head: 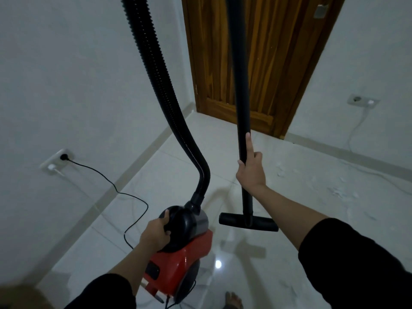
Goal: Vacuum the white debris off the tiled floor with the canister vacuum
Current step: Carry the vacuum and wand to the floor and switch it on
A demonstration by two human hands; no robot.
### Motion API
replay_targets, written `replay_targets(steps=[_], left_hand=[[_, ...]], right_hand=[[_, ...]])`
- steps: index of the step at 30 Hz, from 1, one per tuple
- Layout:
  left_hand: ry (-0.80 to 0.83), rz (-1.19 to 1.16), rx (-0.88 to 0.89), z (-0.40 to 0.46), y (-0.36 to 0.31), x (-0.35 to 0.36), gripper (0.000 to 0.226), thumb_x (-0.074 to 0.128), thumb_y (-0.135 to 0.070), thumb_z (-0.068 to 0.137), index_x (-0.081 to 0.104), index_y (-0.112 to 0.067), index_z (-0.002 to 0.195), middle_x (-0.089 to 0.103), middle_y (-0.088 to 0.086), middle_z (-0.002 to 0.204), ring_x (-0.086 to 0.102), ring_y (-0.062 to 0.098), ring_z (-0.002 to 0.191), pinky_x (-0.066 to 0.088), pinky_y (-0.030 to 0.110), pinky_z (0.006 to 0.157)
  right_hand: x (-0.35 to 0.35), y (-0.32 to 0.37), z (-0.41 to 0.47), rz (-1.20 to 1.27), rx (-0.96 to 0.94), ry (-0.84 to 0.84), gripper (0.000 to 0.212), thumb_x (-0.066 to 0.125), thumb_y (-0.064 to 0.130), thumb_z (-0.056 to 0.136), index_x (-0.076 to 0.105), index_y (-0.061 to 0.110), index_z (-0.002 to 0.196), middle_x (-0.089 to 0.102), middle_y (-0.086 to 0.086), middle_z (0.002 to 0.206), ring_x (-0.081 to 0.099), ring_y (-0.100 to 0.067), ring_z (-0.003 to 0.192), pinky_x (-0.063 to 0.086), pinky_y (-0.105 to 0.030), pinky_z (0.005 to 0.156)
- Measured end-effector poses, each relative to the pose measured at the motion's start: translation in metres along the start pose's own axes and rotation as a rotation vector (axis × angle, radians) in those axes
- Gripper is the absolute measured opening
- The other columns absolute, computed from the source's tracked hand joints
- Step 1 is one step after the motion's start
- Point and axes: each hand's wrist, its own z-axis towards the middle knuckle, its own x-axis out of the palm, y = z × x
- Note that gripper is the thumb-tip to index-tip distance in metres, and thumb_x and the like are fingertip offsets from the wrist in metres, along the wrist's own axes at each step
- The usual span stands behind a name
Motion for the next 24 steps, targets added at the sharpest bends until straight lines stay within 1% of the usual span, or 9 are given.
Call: replay_targets(steps=[4, 8, 11, 13, 15, 18, 22, 24], left_hand=[[0.004, -0.049, 0.066, -0.028, -0.006, 0.014, 0.076, 0.054, -0.014, 0.093, 0.011, -0.011, 0.156, 0.058, 0.017, 0.131, 0.053, 0.031, 0.122, 0.042, 0.027, 0.093], [-0.015, -0.049, 0.095, -0.047, 0.000, 0.022, 0.075, 0.052, -0.014, 0.094, 0.009, -0.012, 0.156, 0.058, 0.018, 0.131, 0.053, 0.031, 0.122, 0.043, 0.029, 0.094], [-0.019, -0.027, 0.118, -0.059, 0.004, 0.030, 0.075, 0.051, -0.012, 0.094, 0.008, -0.011, 0.156, 0.061, 0.020, 0.125, 0.056, 0.032, 0.116, 0.044, 0.028, 0.087], [-0.013, 0.005, 0.125, -0.061, 0.006, 0.034, 0.075, 0.050, -0.012, 0.094, 0.008, -0.009, 0.156, 0.062, 0.020, 0.122, 0.057, 0.032, 0.113, 0.045, 0.028, 0.083], [-0.005, 0.028, 0.124, -0.061, 0.010, 0.038, 0.075, 0.050, -0.011, 0.095, 0.007, -0.008, 0.156, 0.064, 0.020, 0.118, 0.059, 0.032, 0.109, 0.045, 0.028, 0.079], [0.016, 0.058, 0.100, -0.061, 0.015, 0.047, 0.075, 0.049, -0.012, 0.096, 0.004, -0.008, 0.155, 0.065, 0.020, 0.115, 0.060, 0.031, 0.106, 0.041, 0.025, 0.074], [0.034, 0.117, 0.087, -0.055, 0.015, 0.065, 0.076, 0.048, -0.013, 0.097, 0.000, -0.006, 0.155, 0.066, 0.017, 0.112, 0.062, 0.028, 0.101, 0.046, 0.029, 0.074], [0.048, 0.133, 0.078, -0.050, 0.011, 0.076, 0.077, 0.047, -0.014, 0.098, -0.004, -0.006, 0.155, 0.065, 0.015, 0.113, 0.062, 0.025, 0.101, 0.043, 0.026, 0.070]], right_hand=[[-0.009, 0.001, -0.041, 0.011, 0.036, -0.043, 0.092, 0.051, 0.006, 0.099, -0.014, 0.054, 0.142, 0.039, -0.011, 0.106, 0.049, -0.021, 0.072, 0.044, -0.027, 0.069], [-0.015, 0.002, -0.085, 0.033, 0.059, -0.119, 0.092, 0.052, 0.002, 0.098, -0.011, 0.051, 0.143, 0.039, -0.011, 0.104, 0.047, -0.019, 0.070, 0.041, -0.026, 0.069], [-0.015, -0.004, -0.113, 0.039, 0.033, -0.162, 0.090, 0.052, -0.001, 0.097, -0.009, 0.046, 0.144, 0.039, -0.011, 0.102, 0.045, -0.019, 0.068, 0.040, -0.023, 0.066], [-0.016, -0.012, -0.128, 0.042, 0.035, -0.182, 0.088, 0.051, -0.001, 0.097, -0.009, 0.044, 0.144, 0.039, -0.011, 0.101, 0.044, -0.019, 0.066, 0.036, -0.017, 0.059], [-0.015, -0.023, -0.138, 0.039, 0.055, -0.194, 0.086, 0.050, 0.000, 0.097, -0.007, 0.043, 0.145, 0.039, -0.012, 0.100, 0.043, -0.022, 0.065, 0.036, -0.018, 0.057], [-0.012, -0.041, -0.142, 0.022, 0.100, -0.181, 0.086, 0.050, 0.000, 0.098, -0.007, 0.044, 0.145, 0.039, -0.012, 0.099, 0.046, -0.028, 0.067, 0.040, -0.025, 0.063], [-0.007, -0.068, -0.138, -0.017, 0.105, -0.112, 0.087, 0.050, 0.001, 0.098, -0.008, 0.047, 0.145, 0.039, -0.012, 0.100, 0.041, -0.019, 0.062, 0.036, -0.017, 0.055], [-0.002, -0.081, -0.134, -0.036, 0.101, -0.085, 0.088, 0.050, 0.001, 0.098, -0.008, 0.047, 0.145, 0.038, -0.011, 0.100, 0.039, -0.017, 0.061, 0.037, -0.019, 0.054]])
